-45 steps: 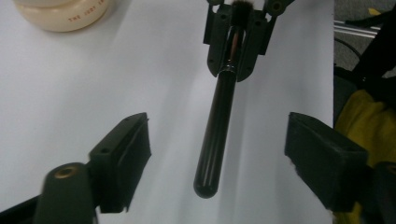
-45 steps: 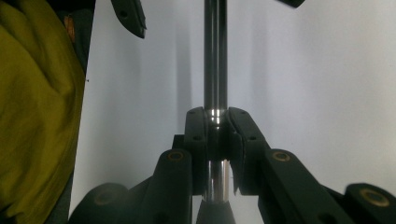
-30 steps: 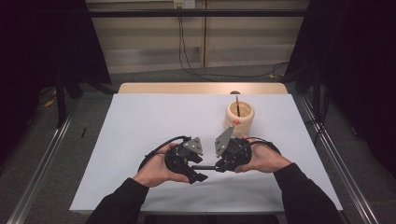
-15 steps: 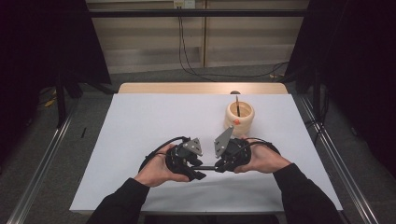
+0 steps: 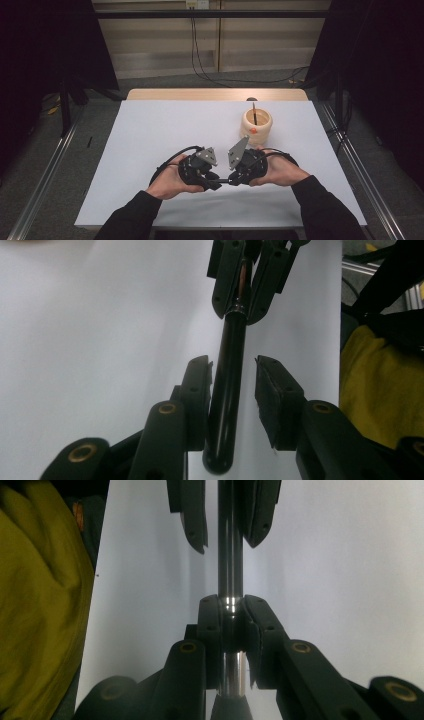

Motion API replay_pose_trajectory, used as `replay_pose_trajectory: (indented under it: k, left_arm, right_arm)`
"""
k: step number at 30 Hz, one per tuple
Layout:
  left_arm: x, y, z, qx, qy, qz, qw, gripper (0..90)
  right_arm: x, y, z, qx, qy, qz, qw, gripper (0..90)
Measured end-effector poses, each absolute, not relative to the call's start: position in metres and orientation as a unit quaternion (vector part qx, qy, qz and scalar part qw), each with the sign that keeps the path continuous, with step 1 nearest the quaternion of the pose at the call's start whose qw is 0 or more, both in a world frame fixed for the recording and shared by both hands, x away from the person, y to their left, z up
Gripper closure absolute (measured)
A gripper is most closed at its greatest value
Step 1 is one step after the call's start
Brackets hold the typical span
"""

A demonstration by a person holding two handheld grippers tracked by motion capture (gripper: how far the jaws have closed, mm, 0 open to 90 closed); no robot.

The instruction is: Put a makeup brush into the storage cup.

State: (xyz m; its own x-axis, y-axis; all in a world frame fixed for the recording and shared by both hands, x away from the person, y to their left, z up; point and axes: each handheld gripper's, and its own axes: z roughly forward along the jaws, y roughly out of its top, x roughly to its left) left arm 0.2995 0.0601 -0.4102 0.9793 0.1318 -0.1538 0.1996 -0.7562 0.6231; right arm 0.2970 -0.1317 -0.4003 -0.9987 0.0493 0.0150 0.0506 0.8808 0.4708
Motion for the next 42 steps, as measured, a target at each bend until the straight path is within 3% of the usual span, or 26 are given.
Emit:
replay_pose_trajectory:
  k: [10, 42]
  left_arm:
    - [0.2987, 0.0582, -0.4099, 0.933, 0.087, -0.053, 0.346, 76.1]
    - [0.296, 0.0555, -0.4177, 0.941, 0.068, -0.07, 0.323, 79.7]
  right_arm:
    - [0.2958, -0.1283, -0.4006, -0.013, -0.969, -0.245, 0.004, 78.4]
    - [0.2936, -0.1274, -0.4051, 0.0, -0.967, -0.254, 0.014, 77.2]
